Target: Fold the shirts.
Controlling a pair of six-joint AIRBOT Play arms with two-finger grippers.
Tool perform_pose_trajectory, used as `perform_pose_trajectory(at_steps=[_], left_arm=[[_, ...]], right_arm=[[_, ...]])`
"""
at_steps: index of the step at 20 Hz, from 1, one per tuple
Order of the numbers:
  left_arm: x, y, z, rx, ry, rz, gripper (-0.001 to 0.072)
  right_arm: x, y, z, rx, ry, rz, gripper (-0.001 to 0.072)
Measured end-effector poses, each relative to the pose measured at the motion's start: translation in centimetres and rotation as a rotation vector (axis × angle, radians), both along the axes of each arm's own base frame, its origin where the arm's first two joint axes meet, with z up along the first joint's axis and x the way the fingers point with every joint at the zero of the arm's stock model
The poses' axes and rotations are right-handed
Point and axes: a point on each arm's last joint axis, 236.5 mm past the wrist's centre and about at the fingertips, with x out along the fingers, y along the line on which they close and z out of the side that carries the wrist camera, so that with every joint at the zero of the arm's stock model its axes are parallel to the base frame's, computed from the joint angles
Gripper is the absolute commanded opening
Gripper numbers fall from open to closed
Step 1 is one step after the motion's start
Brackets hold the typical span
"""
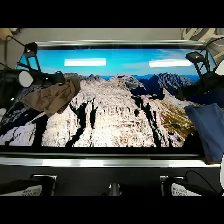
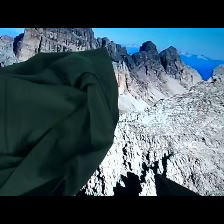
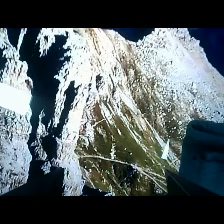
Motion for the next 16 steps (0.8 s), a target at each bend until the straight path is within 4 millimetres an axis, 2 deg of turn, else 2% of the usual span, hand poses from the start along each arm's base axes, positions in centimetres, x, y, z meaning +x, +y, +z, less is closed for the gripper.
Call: perform_pose_trajectory(at_steps=[4, 6, 9, 10, 11, 12, 14, 16], left_arm=[[3.2, 0.4, -7.5, 0.064, 0.223, -0.035, 0.0693], [3.8, 0.3, -11.1, 0.083, 0.328, -0.049, 0.0688], [3.8, 0.3, -14.8, 0.097, 0.432, -0.059, 0.0674], [3.8, 0.4, -15.6, 0.100, 0.452, -0.061, 0.0532], [3.7, 0.4, -16.2, 0.102, 0.472, -0.062, 0.0221], [3.6, 0.4, -16.6, 0.104, 0.483, -0.064, 0.0024], [3.3, 0.5, -17.0, 0.108, 0.506, -0.068, 0.0024], [3.4, 0.4, -15.5, 0.111, 0.494, -0.076, 0.0023]], right_arm=[[1.0, -0.1, 0.0, -0.002, -0.034, -0.003, 0.0671], [1.2, -0.1, -0.1, 0.001, -0.037, -0.004, 0.0671], [1.4, 0.1, -0.3, 0.008, -0.040, -0.003, 0.0671], [1.4, 0.1, -0.3, 0.009, -0.040, -0.003, 0.0671], [1.5, 0.1, -0.3, 0.010, -0.040, -0.003, 0.0670], [1.5, 0.1, -0.3, 0.011, -0.040, -0.003, 0.0669], [1.5, 0.3, -0.3, 0.016, -0.042, -0.002, 0.0667], [1.5, 0.3, 0.2, 0.014, -0.058, 0.004, 0.0667]])
